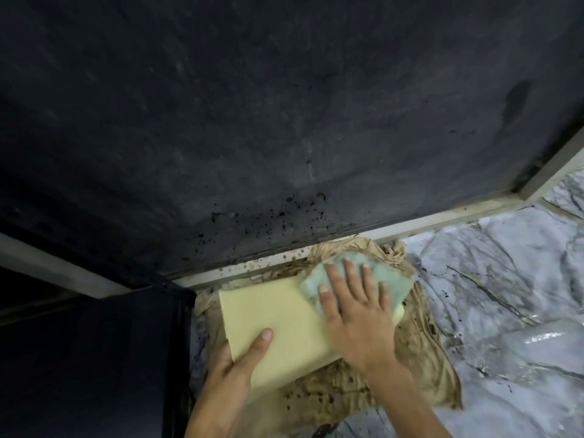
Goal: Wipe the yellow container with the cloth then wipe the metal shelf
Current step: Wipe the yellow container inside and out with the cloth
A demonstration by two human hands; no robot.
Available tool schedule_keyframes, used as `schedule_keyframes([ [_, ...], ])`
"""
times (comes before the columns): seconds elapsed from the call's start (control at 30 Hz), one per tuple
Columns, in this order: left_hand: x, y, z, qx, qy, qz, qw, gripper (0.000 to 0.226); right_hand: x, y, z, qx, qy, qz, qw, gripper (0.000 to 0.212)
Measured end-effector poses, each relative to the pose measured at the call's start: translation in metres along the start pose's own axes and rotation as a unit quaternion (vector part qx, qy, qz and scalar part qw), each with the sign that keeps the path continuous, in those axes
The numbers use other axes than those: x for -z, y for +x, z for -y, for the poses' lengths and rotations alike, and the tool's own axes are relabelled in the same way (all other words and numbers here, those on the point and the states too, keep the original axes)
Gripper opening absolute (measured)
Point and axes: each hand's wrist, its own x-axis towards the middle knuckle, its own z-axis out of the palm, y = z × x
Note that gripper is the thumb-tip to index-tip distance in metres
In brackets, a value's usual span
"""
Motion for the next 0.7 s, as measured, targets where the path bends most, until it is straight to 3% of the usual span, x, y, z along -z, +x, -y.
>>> schedule_keyframes([
  [0.1,-0.005,0.001,-0.003,0.012,0.027,0.034,0.999,0.07,-0.011,-0.014,0.045,0.085,0.033,0.002,0.996,0.057],
  [0.17,-0.01,0.0,-0.008,-0.003,0.037,0.043,0.998,0.064,-0.006,-0.006,0.047,0.092,0.033,0.004,0.995,0.054],
  [0.33,-0.011,0.002,-0.005,-0.024,0.054,0.012,0.998,0.061,0.012,0.023,-0.026,-0.011,0.027,-0.002,1.0,0.055],
  [0.47,-0.013,0.007,-0.004,-0.051,0.056,0.011,0.997,0.023,0.021,0.046,-0.057,-0.081,0.09,-0.032,0.992,0.053],
  [0.63,-0.012,0.004,-0.007,-0.074,0.054,0.02,0.996,0.028,0.033,0.049,-0.054,-0.126,0.266,-0.078,0.953,0.043],
  [0.7,-0.01,0.003,-0.01,-0.07,0.057,0.029,0.995,0.04,0.032,0.037,-0.054,-0.12,0.26,-0.111,0.952,0.042],
])
